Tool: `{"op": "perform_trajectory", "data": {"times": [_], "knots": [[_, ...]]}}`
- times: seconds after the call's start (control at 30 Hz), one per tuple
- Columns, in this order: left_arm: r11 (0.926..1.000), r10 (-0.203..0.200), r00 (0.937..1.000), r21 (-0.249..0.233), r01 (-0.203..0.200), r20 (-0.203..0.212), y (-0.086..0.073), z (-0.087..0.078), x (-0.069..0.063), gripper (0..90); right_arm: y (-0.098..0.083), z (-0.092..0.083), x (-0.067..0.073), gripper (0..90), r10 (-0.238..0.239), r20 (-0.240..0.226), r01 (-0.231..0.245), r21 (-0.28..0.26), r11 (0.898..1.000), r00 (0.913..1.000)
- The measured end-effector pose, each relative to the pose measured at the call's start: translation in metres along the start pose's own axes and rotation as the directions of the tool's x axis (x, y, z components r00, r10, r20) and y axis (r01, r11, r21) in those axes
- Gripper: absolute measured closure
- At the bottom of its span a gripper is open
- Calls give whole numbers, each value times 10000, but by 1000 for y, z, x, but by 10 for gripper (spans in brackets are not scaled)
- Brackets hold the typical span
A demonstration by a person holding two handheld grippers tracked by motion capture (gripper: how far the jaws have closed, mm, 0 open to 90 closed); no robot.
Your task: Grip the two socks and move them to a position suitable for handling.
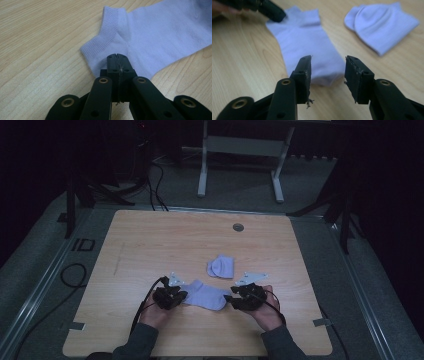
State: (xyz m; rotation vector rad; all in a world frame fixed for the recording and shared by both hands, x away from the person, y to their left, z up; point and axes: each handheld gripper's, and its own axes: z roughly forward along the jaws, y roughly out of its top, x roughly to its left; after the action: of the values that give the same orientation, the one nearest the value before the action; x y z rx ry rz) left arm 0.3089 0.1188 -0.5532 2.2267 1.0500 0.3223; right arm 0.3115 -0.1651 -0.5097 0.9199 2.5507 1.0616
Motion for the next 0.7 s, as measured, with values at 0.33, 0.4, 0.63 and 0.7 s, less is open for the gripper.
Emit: {"op": "perform_trajectory", "data": {"times": [0.33,0.4,0.63,0.7], "knots": [[9999,-105,9999,15,105,0,0,0,0,897,7,14,2,544,87,227,-103,684,9976,9997],[9999,-129,9999,9,129,16,-1,-1,0,897,1,19,3,544,0,416,-41,999,9950,9991],[9998,-207,9997,40,207,134,-2,-2,0,896,-16,22,-7,549,187,837,-304,1408,9896,9963],[9998,-175,9997,69,174,185,-2,-3,0,895,-18,25,-10,549,285,913,-417,1462,9884,9954]]}}
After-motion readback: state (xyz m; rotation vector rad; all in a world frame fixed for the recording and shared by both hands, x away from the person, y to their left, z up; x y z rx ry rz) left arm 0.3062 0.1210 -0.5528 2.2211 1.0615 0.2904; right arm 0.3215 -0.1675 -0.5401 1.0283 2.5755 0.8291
